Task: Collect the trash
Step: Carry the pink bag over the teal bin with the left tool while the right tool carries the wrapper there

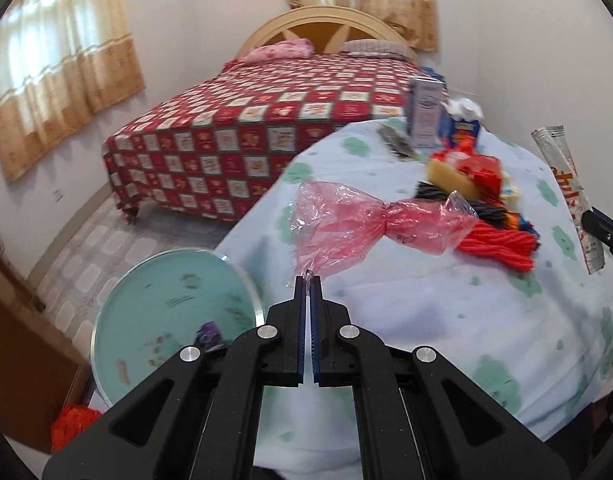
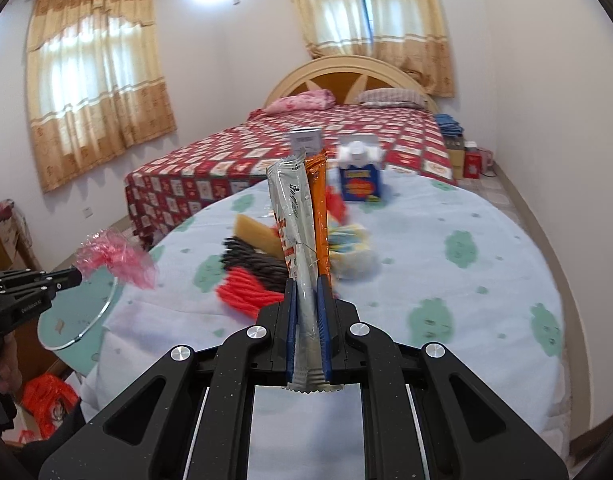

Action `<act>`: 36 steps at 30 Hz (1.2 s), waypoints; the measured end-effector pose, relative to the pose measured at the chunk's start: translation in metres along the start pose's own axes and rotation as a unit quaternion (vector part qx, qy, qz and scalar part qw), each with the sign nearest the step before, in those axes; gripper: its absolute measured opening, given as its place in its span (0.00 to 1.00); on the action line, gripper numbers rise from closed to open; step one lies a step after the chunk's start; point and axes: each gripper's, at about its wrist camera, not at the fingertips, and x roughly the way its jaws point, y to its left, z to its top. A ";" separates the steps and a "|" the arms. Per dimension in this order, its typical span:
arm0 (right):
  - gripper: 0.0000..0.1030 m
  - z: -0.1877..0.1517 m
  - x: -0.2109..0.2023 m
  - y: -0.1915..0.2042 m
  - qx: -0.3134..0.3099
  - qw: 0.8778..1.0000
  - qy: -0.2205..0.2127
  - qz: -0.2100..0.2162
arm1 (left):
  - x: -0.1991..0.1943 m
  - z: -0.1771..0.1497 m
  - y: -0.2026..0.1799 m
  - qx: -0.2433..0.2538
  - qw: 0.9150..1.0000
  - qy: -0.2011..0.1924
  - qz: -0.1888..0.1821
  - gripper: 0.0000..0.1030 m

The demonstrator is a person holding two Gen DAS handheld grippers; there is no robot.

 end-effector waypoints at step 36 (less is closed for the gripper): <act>0.10 0.013 0.066 0.155 -0.117 0.988 0.021 0.101 | -0.030 -0.042 0.124 -0.084 0.992 -0.006 0.097 0.02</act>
